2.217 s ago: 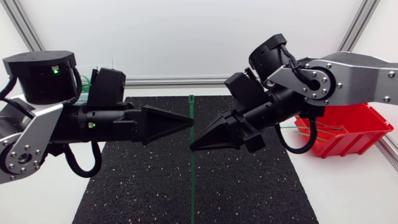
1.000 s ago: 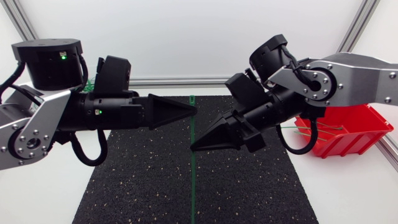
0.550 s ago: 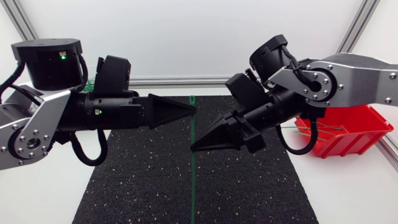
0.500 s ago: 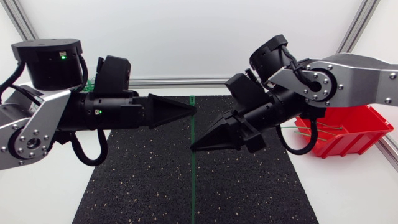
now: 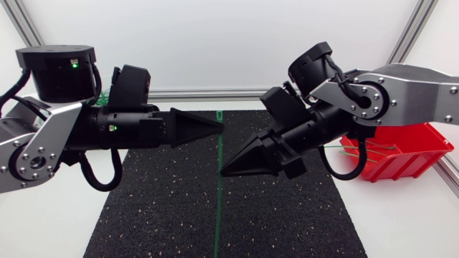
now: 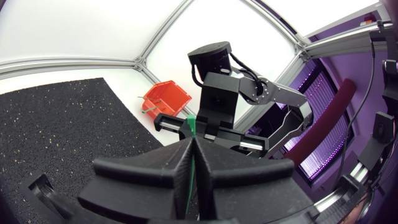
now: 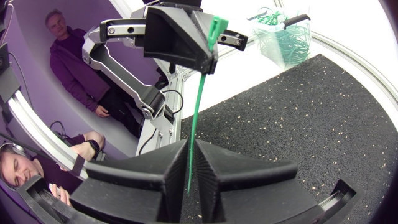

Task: Take a green cable tie from the red box, thread the tail through the head to close it, then place it in the transparent bin on the left.

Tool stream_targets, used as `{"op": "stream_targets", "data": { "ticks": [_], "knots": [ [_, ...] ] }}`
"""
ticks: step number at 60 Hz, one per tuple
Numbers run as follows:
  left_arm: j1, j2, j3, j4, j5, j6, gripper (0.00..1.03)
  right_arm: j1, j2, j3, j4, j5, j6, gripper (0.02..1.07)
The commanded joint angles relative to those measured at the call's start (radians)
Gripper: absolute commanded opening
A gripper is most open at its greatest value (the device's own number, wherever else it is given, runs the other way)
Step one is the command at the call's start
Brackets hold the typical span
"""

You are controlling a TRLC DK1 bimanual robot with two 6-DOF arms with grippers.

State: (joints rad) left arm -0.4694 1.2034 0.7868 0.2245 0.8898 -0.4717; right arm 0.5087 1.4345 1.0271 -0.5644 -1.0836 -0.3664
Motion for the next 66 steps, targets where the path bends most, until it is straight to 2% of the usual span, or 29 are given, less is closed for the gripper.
{"op": "stream_targets", "data": {
  "ticks": [1,6,16,23,28,35,36,40,45,50,54,66],
  "knots": [
    [0.020,0.016,0.051,-0.028,0.012,-0.022,0.04,0.004,-0.037,-0.025,0.001,0.024,0.021,0.38],
    [0.041,0.022,0.071,-0.057,0.014,-0.025,0.04,-0.007,-0.046,-0.012,-0.025,0.048,0.050,0.53],
    [0.100,0.024,0.097,-0.102,0.015,-0.045,0.04,-0.021,-0.057,0.030,-0.121,0.131,0.041,0.69],
    [0.135,0.022,0.095,-0.120,0.017,-0.065,0.04,0.010,-0.088,0.033,-0.158,0.246,0.026,0.91],
    [0.160,0.016,0.091,-0.136,0.031,-0.065,0.04,0.008,-0.072,0.056,-0.181,0.266,0.047,1.00],
    [0.190,0.005,0.088,-0.152,0.046,-0.064,0.04,0.001,-0.052,0.064,-0.161,0.295,0.135,1.00],
    [0.193,0.005,0.088,-0.155,0.046,-0.064,0.04,0.002,-0.062,0.054,-0.144,0.327,0.123,1.00],
    [0.209,0.004,0.094,-0.171,0.060,-0.064,0.04,0.056,-0.098,0.018,-0.066,0.567,0.110,1.03],
    [0.236,0.007,0.115,-0.214,0.092,-0.064,0.04,0.094,-0.092,0.025,-0.103,0.703,0.052,1.02],
    [0.253,0.013,0.134,-0.246,0.100,-0.064,0.04,0.154,-0.048,0.068,-0.206,0.853,0.000,1.02],
    [0.262,0.021,0.143,-0.258,0.103,-0.070,0.04,0.195,-0.008,0.108,-0.316,0.883,-0.020,1.03],
    [0.322,0.117,0.203,-0.306,0.207,-0.140,0.04,0.312,-0.051,0.136,-0.347,1.008,-0.055,1.03]
  ]
}}
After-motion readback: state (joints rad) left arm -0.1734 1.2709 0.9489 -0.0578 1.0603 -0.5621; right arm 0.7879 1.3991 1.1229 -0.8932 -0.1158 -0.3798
